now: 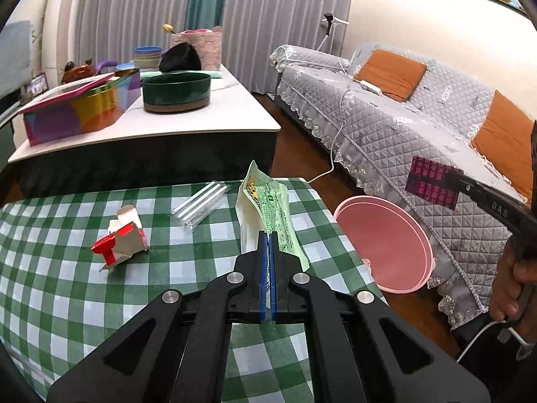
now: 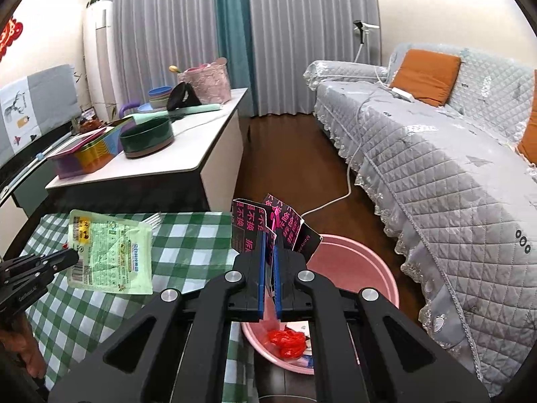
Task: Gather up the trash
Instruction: 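Carry the green packet with the left gripper while the right gripper carries the pink packet over the bucket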
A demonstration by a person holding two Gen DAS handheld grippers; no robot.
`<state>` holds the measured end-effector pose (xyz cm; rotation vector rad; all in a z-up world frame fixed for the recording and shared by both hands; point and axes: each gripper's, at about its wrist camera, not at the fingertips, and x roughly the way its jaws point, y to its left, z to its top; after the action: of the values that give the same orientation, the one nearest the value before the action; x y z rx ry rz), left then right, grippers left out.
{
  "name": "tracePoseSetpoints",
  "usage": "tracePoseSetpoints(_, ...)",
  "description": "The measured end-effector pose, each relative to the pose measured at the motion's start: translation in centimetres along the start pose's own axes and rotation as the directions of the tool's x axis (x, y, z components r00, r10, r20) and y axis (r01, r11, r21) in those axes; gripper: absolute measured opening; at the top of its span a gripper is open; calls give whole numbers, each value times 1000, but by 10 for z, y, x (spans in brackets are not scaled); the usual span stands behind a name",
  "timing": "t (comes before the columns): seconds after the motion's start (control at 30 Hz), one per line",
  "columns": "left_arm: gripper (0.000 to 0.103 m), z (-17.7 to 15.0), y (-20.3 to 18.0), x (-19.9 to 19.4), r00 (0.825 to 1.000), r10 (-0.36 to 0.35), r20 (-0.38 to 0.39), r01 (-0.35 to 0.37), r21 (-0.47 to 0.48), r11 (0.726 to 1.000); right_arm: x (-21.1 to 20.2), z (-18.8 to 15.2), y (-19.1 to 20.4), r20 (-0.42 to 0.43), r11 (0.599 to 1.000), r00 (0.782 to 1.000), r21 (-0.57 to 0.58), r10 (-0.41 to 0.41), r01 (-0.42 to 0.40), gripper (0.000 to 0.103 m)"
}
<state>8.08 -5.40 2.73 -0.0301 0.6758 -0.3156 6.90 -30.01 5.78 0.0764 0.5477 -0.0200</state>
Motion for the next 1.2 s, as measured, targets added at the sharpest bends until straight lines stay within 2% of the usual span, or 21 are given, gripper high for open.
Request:
tracePoseSetpoints(0.13,1,7,-14,1,1000,-16,-1,16,38,999,1,5,-12,10,999,999,25,-32,32,4)
tracePoseSetpoints(0.33,1,21,-42,6,998,-58,5,58,59,997,1,15,-34,36,992,992,44,-123,122,4)
tracePoseSetpoints(0.5,1,30,-74,18,996,-92,1,91,94,991,4,19,-51,35,985,987,83,-154,151,4)
tracePoseSetpoints(0.73,1,40,-110,42,992,-123,-24,126,133,983,9,21,-60,30,980,984,98,-174,170,4)
tracePoseSetpoints(1.2,1,38,-143,92,985,-139,-105,155,161,975,26,20,-73,2,975,982,124,-189,187,4)
